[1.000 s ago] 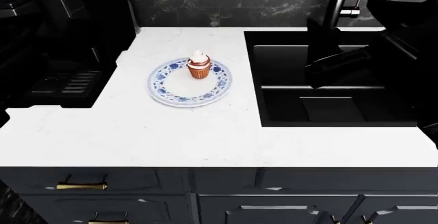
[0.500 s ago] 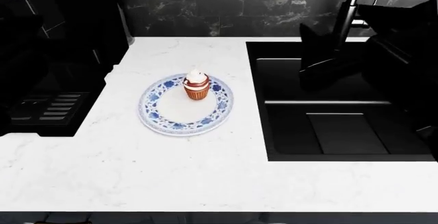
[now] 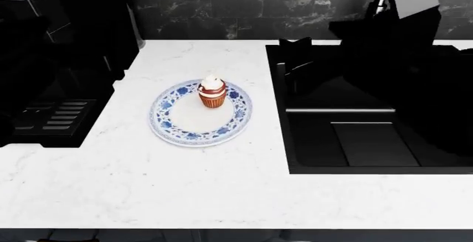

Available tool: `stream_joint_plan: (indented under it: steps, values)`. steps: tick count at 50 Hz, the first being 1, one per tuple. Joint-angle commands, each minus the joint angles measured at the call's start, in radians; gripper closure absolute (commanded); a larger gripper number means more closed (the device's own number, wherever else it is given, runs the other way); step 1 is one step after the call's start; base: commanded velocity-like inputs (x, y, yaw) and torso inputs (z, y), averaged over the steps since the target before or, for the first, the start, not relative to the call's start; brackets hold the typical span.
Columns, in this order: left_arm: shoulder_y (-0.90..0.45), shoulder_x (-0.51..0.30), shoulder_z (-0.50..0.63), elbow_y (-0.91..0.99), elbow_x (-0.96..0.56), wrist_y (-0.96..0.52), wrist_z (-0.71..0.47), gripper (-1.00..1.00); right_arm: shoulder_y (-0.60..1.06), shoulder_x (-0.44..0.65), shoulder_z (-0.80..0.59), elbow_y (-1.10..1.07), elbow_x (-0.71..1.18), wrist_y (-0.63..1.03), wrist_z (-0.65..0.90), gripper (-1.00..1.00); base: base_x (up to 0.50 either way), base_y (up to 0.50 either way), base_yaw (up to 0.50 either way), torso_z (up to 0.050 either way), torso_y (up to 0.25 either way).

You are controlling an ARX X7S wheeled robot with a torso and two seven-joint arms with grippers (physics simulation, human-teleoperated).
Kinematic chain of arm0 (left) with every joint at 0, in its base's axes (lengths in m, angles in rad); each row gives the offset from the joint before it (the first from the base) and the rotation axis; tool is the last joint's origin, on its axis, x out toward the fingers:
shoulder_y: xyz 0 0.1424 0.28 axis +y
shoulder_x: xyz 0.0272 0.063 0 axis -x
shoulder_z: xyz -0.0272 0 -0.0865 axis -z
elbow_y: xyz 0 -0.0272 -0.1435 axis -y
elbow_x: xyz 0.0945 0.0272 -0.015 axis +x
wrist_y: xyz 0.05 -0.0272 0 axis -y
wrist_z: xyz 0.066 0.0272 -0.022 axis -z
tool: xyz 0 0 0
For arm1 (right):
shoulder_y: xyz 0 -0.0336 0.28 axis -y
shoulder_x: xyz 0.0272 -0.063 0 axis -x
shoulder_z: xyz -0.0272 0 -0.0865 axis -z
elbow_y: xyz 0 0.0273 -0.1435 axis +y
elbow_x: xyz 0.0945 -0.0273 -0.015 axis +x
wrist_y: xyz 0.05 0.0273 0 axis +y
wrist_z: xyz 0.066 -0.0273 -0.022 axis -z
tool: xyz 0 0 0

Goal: Move the dessert items from the plate to the tray.

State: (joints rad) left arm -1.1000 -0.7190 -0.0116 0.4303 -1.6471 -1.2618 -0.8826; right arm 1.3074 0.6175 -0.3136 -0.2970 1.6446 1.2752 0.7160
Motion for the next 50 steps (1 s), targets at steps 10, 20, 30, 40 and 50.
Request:
stream_joint_plan:
  steps: [10, 20, 30, 40, 50]
  values:
    - [0.023, -0.013, 0.0, 0.012, 0.015, 0.018, 0.022, -1.0, 0.128, -0.133, -0.201, 0.288, -0.28, -0.022, -0.332, -1.0, 0.0, 0.0, 0.0, 0.0, 0.0]
    - [0.038, -0.016, 0.002, 0.016, 0.023, 0.027, 0.026, -1.0, 0.179, -0.191, -0.307, 0.39, -0.402, -0.069, -0.467, -1.0, 0.0, 0.0, 0.0, 0.0, 0.0]
    - [0.039, -0.018, 0.006, 0.013, 0.03, 0.035, 0.035, -1.0, 0.176, -0.223, -0.383, 0.471, -0.485, -0.129, -0.567, -1.0, 0.0, 0.0, 0.0, 0.0, 0.0]
    - [0.026, -0.014, 0.024, 0.009, 0.034, 0.035, 0.034, -1.0, 0.17, -0.25, -0.449, 0.533, -0.565, -0.193, -0.636, -1.0, 0.0, 0.0, 0.0, 0.0, 0.0]
    - [0.034, -0.018, 0.027, 0.011, 0.037, 0.042, 0.038, -1.0, 0.167, -0.299, -0.498, 0.613, -0.627, -0.264, -0.701, -1.0, 0.0, 0.0, 0.0, 0.0, 0.0]
